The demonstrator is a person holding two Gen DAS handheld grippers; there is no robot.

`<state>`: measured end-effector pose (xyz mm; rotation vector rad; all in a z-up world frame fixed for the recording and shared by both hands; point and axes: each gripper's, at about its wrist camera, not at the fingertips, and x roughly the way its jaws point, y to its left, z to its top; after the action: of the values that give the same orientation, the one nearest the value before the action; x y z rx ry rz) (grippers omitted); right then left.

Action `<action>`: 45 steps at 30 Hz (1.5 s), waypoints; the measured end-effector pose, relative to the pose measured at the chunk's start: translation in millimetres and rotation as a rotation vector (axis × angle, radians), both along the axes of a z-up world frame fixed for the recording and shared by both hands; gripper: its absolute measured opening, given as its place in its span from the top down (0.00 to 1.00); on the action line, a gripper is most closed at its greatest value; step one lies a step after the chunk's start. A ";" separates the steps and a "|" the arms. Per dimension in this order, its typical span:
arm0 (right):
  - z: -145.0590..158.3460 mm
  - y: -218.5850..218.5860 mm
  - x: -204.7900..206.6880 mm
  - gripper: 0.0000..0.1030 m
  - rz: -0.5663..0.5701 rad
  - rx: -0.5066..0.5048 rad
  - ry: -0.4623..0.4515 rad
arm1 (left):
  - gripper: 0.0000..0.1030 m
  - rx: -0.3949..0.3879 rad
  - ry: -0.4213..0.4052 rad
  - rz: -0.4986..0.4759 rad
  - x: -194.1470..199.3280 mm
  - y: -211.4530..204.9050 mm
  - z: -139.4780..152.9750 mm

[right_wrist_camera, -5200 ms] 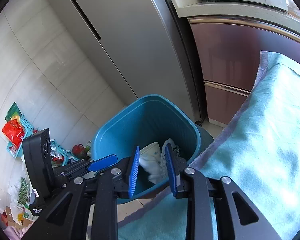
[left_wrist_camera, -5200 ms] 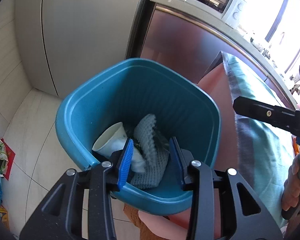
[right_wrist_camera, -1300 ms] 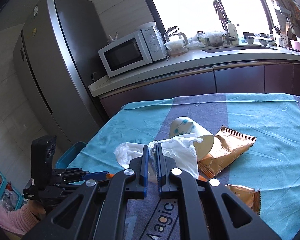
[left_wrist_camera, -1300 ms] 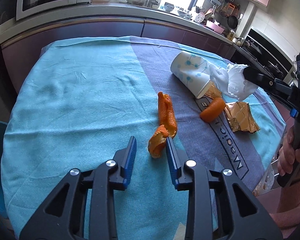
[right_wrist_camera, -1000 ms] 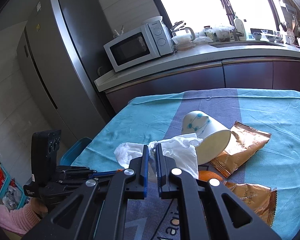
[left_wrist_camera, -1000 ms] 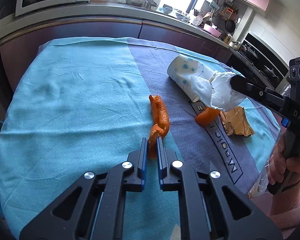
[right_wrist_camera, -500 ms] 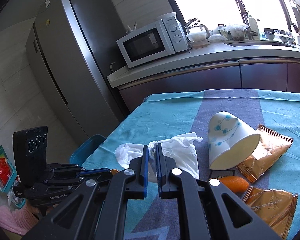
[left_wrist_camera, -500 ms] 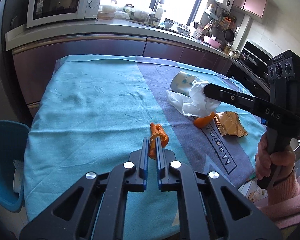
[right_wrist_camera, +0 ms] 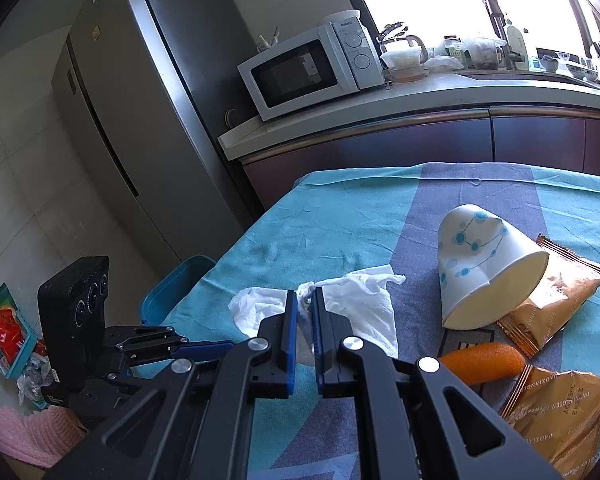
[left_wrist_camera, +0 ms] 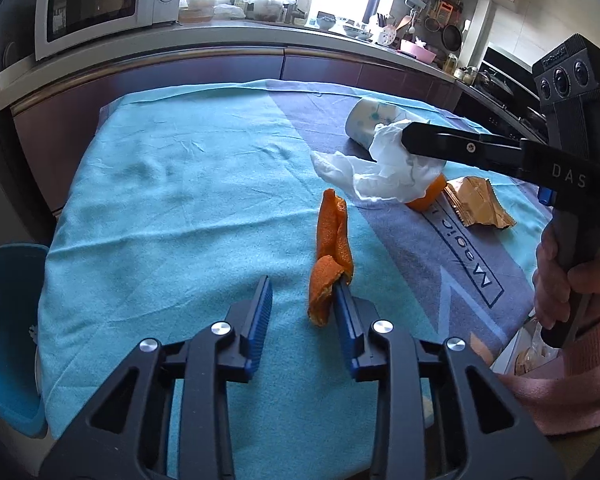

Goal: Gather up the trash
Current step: 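Carry the orange peel and tissue in both tools over the teal bin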

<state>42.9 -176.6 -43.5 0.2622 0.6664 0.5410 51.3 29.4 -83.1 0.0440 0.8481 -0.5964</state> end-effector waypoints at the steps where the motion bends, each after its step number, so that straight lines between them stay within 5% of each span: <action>1: -1.0 -0.9 0.2 0.94 -0.001 0.001 0.003 | 0.80 -0.008 0.005 -0.009 1.0 -1.0 -1.1; 2: -1.8 -1.5 0.4 0.94 -0.003 0.003 0.006 | 0.89 -0.022 0.011 -0.022 1.8 -1.3 -1.8; 6: -3.5 -1.5 2.3 0.94 -0.005 0.009 0.014 | 0.93 -0.020 -0.017 -0.020 -3.5 -3.2 0.8; 20: 5.6 21.8 8.9 0.94 0.067 0.034 -0.008 | 0.94 -0.040 -0.077 0.112 -20.6 41.3 26.5; 45: 19.5 157.5 53.2 0.94 0.383 0.082 0.016 | 0.94 -0.030 -0.107 0.530 -45.6 196.6 47.4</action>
<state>96.1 -19.0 -23.9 0.2160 0.7152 0.9349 5.7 226.0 -35.7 -0.1714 0.7077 -0.1074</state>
